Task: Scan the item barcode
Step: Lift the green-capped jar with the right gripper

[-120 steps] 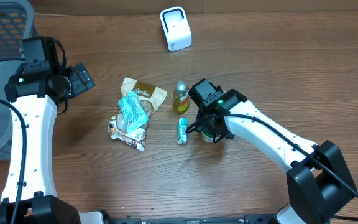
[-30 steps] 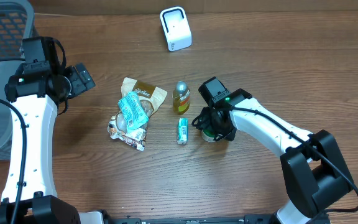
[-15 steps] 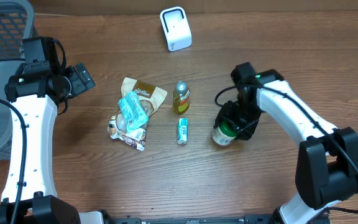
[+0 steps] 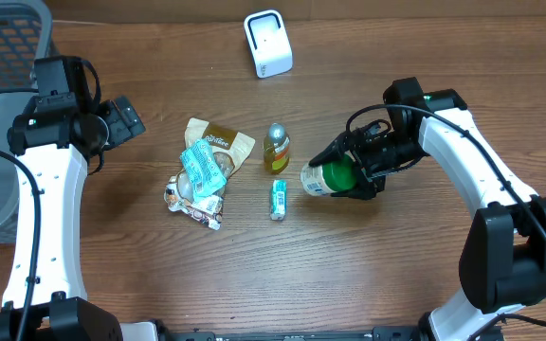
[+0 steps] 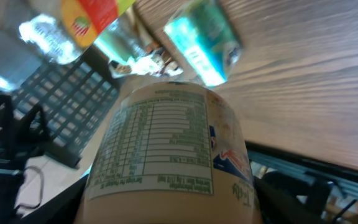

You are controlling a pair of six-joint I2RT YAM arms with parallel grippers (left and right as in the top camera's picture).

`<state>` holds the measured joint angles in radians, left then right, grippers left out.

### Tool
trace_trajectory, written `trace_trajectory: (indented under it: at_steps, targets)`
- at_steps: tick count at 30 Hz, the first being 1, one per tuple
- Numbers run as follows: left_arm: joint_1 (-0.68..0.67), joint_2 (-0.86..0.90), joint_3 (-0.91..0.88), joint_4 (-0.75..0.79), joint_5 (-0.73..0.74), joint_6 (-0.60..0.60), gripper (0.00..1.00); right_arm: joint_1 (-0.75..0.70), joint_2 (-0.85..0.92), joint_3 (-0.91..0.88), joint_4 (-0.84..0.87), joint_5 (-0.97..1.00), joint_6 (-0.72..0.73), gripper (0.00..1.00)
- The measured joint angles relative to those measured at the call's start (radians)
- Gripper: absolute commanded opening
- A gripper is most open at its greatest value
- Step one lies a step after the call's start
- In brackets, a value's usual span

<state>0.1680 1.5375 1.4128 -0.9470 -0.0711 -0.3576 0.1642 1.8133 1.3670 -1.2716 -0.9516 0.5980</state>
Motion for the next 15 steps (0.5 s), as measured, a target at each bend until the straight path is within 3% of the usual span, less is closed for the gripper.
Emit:
trace_trajectory:
  at_steps: [15]
  targets:
    - [0.000, 0.000, 0.000, 0.000, 0.000, 0.000, 0.99, 0.000, 0.000, 0.000, -0.007, -0.099, -0.001, 0.67]
